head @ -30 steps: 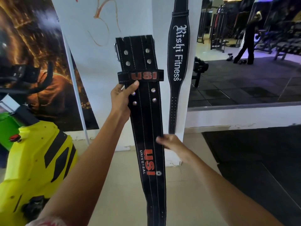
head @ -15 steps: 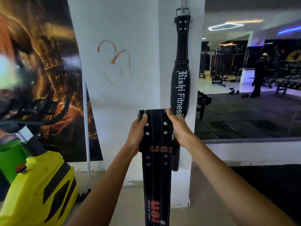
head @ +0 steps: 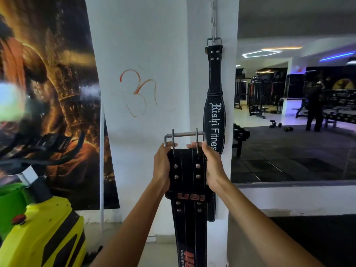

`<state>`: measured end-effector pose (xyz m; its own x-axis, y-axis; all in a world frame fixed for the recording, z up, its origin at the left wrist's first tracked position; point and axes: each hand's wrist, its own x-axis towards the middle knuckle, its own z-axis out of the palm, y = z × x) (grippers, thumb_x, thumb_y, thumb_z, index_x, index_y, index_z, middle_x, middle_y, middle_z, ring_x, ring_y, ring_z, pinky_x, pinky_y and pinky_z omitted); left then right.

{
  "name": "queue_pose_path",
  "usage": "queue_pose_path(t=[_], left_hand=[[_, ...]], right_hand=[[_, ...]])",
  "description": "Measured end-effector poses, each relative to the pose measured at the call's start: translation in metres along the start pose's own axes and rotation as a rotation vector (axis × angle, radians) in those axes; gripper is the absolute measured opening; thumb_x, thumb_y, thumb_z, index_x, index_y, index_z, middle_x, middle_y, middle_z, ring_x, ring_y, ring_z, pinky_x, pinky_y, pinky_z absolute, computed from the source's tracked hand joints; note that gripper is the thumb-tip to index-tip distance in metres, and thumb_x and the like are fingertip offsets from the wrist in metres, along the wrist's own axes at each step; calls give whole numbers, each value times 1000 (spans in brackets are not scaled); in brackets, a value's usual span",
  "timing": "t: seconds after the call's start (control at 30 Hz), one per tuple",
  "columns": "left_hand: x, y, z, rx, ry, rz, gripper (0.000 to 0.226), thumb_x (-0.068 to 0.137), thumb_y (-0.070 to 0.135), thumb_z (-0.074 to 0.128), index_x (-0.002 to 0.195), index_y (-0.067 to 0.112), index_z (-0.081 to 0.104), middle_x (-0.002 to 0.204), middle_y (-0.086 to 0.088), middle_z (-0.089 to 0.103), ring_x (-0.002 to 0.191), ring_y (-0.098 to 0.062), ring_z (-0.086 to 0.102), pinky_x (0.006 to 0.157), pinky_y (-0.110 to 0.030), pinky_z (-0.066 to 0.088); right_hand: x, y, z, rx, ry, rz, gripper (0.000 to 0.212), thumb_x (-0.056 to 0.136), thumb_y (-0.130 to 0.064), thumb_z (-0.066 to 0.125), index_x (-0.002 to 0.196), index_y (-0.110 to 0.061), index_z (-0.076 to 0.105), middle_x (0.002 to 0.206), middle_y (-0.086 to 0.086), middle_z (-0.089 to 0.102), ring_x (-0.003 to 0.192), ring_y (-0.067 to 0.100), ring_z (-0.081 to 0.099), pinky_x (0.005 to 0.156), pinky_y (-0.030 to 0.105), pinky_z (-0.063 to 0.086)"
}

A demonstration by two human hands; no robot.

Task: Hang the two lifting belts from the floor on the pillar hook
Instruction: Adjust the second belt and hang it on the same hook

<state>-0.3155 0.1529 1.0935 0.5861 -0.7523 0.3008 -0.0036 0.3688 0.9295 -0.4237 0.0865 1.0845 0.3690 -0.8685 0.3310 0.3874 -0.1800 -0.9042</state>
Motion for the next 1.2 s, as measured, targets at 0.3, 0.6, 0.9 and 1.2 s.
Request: queue_pose_path(t=[0.3,0.6,0.9,1.2], left_hand=[[27,9,-11,78,-340,-304,26,89,36,52,90,15,67,94,-9,64,89,-26,60,81,-39,49],[24,-4,9,260,-168,103,38,98,32,41,78,9,62,75,-12,59,67,-17,56,61,-24,46],[22,-34,38,239,150,366,50,101,31,34,62,4,49,54,-1,48,48,-6,46,46,-12,36],[56,-21,49,202,140,483,50,101,30,34,60,6,48,53,-1,46,50,-9,44,48,-13,34]], right_hand=[[3,-5,-1,16,197,-52,40,96,-37,41,76,-20,71,91,-4,73,89,20,64,80,36,49],[6,-14,-6,34,207,158,42,93,-42,43,84,-10,69,82,6,70,69,21,63,59,30,48],[14,-26,-17,-107,110,279,25,87,-37,52,74,-19,62,80,-2,67,101,23,55,85,39,41],[33,-30,-31,-191,-119,-151,31,85,7,48,104,-18,53,100,0,65,93,10,62,74,17,45]])
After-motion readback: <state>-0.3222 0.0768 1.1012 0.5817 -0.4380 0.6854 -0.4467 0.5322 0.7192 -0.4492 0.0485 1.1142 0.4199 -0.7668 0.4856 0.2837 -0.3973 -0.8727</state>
